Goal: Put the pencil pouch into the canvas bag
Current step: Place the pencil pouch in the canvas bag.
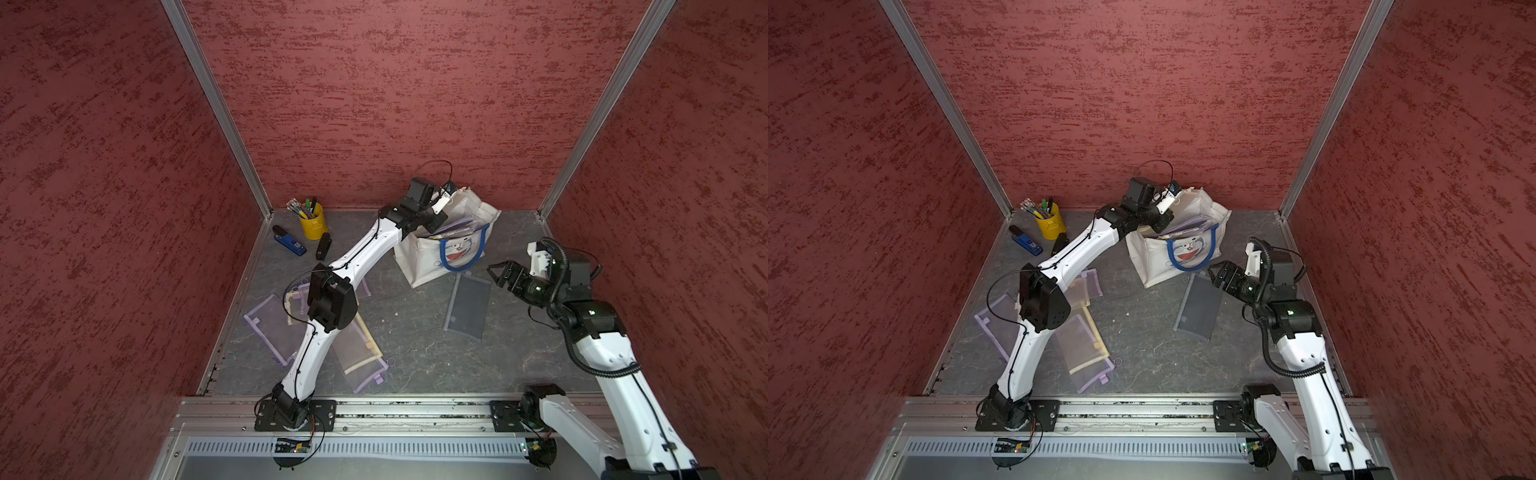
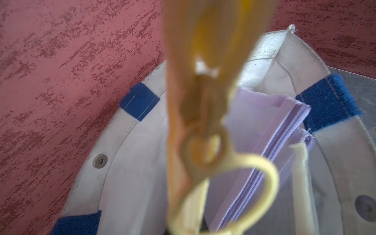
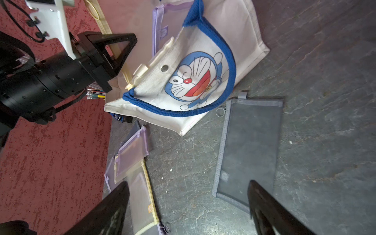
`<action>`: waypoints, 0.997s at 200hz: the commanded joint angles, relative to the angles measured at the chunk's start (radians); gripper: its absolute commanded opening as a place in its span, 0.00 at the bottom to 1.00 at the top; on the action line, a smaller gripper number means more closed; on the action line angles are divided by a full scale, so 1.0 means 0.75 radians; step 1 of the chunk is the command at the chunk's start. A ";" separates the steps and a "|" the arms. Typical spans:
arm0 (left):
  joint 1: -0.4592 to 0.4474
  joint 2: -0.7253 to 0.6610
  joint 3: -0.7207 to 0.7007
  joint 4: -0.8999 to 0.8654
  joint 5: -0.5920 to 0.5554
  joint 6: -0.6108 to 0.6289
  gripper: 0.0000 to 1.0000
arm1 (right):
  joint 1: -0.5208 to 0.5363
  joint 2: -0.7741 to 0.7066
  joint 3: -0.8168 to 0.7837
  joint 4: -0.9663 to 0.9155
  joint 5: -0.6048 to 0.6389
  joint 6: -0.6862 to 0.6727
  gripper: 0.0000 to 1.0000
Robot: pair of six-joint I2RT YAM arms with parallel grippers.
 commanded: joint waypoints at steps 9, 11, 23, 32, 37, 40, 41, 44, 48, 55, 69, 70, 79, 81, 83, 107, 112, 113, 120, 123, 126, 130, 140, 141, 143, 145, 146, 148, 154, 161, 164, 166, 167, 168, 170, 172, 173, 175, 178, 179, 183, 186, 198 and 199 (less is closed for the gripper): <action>-0.006 0.059 0.020 0.011 0.014 -0.009 0.20 | 0.006 0.007 -0.011 0.010 0.036 -0.015 0.91; -0.006 0.059 0.021 0.010 0.012 -0.011 0.24 | 0.007 0.008 -0.011 0.011 0.036 -0.016 0.91; -0.006 0.047 0.023 0.022 0.007 -0.035 0.45 | 0.007 0.012 -0.007 0.011 0.037 -0.023 0.91; -0.006 0.025 0.023 0.026 0.015 -0.052 0.54 | 0.007 0.012 -0.008 0.011 0.042 -0.027 0.91; -0.008 0.010 0.024 0.027 0.021 -0.059 0.57 | 0.006 0.012 -0.007 0.011 0.044 -0.028 0.91; -0.009 0.000 0.026 0.025 0.026 -0.066 0.59 | 0.006 0.011 -0.008 0.011 0.044 -0.029 0.91; -0.010 -0.003 0.026 0.024 0.028 -0.067 0.59 | 0.007 0.010 -0.008 0.011 0.044 -0.029 0.91; -0.012 -0.012 0.029 0.023 0.032 -0.071 0.60 | 0.007 0.010 -0.013 0.011 0.045 -0.029 0.91; -0.017 -0.028 0.034 0.018 0.034 -0.078 0.61 | 0.006 0.008 -0.016 0.013 0.047 -0.029 0.91; -0.027 -0.056 0.041 0.007 0.030 -0.095 0.63 | 0.005 0.007 -0.029 0.018 0.048 -0.026 0.91; -0.047 -0.136 0.047 -0.038 0.032 -0.169 0.65 | 0.006 0.000 -0.062 0.039 0.043 -0.018 0.91; -0.049 -0.142 0.044 -0.040 0.035 -0.176 0.65 | 0.006 0.000 -0.064 0.041 0.043 -0.017 0.91; -0.063 -0.222 -0.009 -0.045 0.061 -0.225 0.66 | 0.006 -0.004 -0.093 0.057 0.042 -0.010 0.91; -0.066 -0.246 -0.028 -0.043 0.064 -0.235 0.67 | 0.007 -0.005 -0.104 0.063 0.044 -0.009 0.91; -0.069 -0.265 -0.048 -0.040 0.068 -0.243 0.67 | 0.007 -0.005 -0.107 0.067 0.043 -0.008 0.91; -0.131 -0.553 -0.367 0.006 0.044 -0.323 0.70 | 0.005 0.003 -0.202 0.128 0.048 -0.001 0.90; -0.143 -0.617 -0.440 0.013 0.036 -0.349 0.70 | 0.006 0.010 -0.222 0.141 0.047 -0.002 0.90; -0.146 -0.630 -0.457 0.015 0.033 -0.356 0.70 | 0.007 0.012 -0.226 0.142 0.046 -0.004 0.90; -0.159 -0.713 -0.570 0.033 0.044 -0.419 0.71 | 0.007 0.023 -0.247 0.162 0.049 -0.008 0.90; -0.163 -0.745 -0.625 0.042 0.058 -0.445 0.71 | 0.007 0.028 -0.258 0.171 0.051 -0.009 0.90; -0.166 -0.777 -0.678 0.055 0.073 -0.473 0.71 | 0.006 0.036 -0.266 0.178 0.051 -0.012 0.90; -0.171 -0.828 -0.752 0.072 0.088 -0.514 0.71 | 0.007 0.044 -0.279 0.192 0.053 -0.014 0.90; -0.177 -0.927 -0.940 0.119 0.113 -0.635 0.72 | 0.007 0.069 -0.309 0.227 0.055 -0.018 0.90; -0.177 -0.935 -0.958 0.125 0.116 -0.649 0.72 | 0.007 0.071 -0.311 0.230 0.056 -0.019 0.90; -0.178 -0.956 -0.995 0.136 0.122 -0.676 0.72 | 0.007 0.077 -0.318 0.238 0.055 -0.019 0.90; -0.178 -0.971 -1.033 0.147 0.129 -0.703 0.72 | 0.007 0.083 -0.324 0.245 0.053 -0.020 0.90; -0.178 -0.978 -1.051 0.155 0.131 -0.717 0.72 | 0.007 0.085 -0.327 0.251 0.053 -0.018 0.90; -0.178 -0.995 -1.088 0.167 0.139 -0.744 0.72 | 0.006 0.090 -0.332 0.260 0.052 -0.019 0.90; -0.178 -1.040 -1.190 0.207 0.161 -0.826 0.72 | 0.006 0.106 -0.354 0.287 0.048 -0.017 0.90; -0.181 -1.077 -1.295 0.254 0.195 -0.916 0.72 | 0.007 0.124 -0.377 0.326 0.043 -0.011 0.90; -0.181 -1.091 -1.333 0.275 0.210 -0.952 0.73 | 0.007 0.130 -0.383 0.337 0.042 -0.009 0.90; -0.182 -1.099 -1.359 0.293 0.221 -0.975 0.73 | 0.007 0.138 -0.395 0.353 0.036 -0.003 0.90; -0.183 -1.103 -1.371 0.300 0.227 -0.986 0.73 | 0.006 0.140 -0.398 0.360 0.036 -0.003 0.90; -0.183 -1.106 -1.384 0.306 0.233 -0.996 0.73 | 0.005 0.144 -0.402 0.365 0.035 -0.002 0.90; -0.184 -1.110 -1.406 0.323 0.245 -1.016 0.73 | 0.005 0.147 -0.407 0.371 0.033 0.000 0.90; -0.185 -1.113 -1.427 0.334 0.251 -1.036 0.74 | 0.003 0.156 -0.416 0.389 0.027 0.002 0.90; -0.185 -1.114 -1.438 0.341 0.252 -1.046 0.74 | 0.003 0.156 -0.416 0.389 0.027 0.002 0.90; -0.187 -1.114 -1.456 0.350 0.257 -1.064 0.74 | 0.005 0.165 -0.427 0.411 0.020 0.006 0.90; -0.190 -1.116 -1.481 0.362 0.263 -1.089 0.74 | 0.004 0.172 -0.434 0.423 0.016 0.007 0.90; -0.192 -1.115 -1.488 0.365 0.263 -1.097 0.74 | 0.005 0.175 -0.438 0.430 0.016 0.009 0.90; -0.195 -1.112 -1.513 0.378 0.272 -1.128 0.74 | 0.005 0.190 -0.449 0.452 0.011 0.011 0.90; -0.197 -1.107 -1.530 0.392 0.283 -1.150 0.75 | 0.005 0.201 -0.456 0.469 0.008 0.014 0.89; -0.204 -1.072 -1.590 0.446 0.332 -1.218 0.75 | 0.002 0.257 -0.480 0.523 -0.002 0.016 0.89; -0.204 -1.068 -1.595 0.448 0.334 -1.225 0.75 | 0.002 0.267 -0.482 0.529 -0.002 0.016 0.89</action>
